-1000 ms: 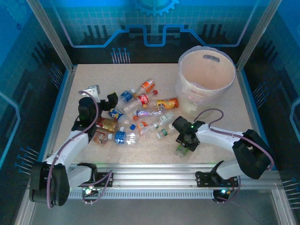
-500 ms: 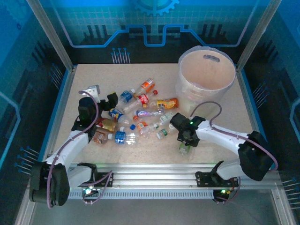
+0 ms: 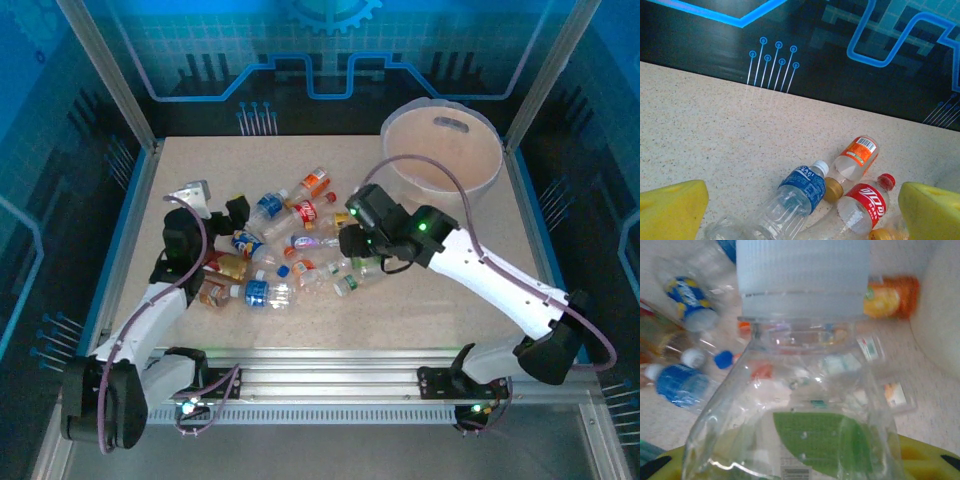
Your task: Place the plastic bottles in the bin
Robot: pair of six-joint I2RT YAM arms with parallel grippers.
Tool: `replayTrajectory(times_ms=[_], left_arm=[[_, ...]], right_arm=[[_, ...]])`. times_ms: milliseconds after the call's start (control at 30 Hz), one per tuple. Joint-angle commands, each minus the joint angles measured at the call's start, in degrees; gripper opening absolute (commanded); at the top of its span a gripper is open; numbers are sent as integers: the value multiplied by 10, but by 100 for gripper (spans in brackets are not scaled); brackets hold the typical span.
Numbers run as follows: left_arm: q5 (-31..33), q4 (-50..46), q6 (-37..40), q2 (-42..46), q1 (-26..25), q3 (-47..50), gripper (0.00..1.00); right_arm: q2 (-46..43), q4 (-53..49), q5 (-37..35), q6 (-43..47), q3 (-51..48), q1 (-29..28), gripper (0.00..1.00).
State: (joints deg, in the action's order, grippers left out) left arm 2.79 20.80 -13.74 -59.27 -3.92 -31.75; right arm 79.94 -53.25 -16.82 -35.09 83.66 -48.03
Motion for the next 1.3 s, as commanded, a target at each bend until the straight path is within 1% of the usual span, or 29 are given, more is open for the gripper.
replayTrajectory(times_ms=[0,133,167,300,433,567,700,867,1033,1267], left_arm=[[10,-2,-16,17,-4,-4,99],[9,-2,-20,19,-4,-4,99],[7,-2,-21,18,-4,-4,99],[2,-3,-25,17,-4,-6,99],[-3,-4,-30,20,-4,-8,99],[-6,-4,-32,21,-4,-9,99],[-7,-6,-33,20,-4,-9,99],[-6,-5,-32,20,-4,-9,99],[-8,-8,-30,18,-4,-10,99],[-7,-12,-25,18,-4,-10,99]], right_arm=[[26,-21,28,116,93,3,41],[59,-41,35,163,203,34,41],[69,-48,31,175,236,46,41],[95,-56,4,214,311,89,42],[121,-68,12,236,371,161,42],[142,-77,12,245,409,237,42],[161,-80,3,249,420,294,42],[178,-71,-44,261,398,333,42],[194,-57,-78,269,364,348,43],[231,-57,-111,265,322,351,43]])
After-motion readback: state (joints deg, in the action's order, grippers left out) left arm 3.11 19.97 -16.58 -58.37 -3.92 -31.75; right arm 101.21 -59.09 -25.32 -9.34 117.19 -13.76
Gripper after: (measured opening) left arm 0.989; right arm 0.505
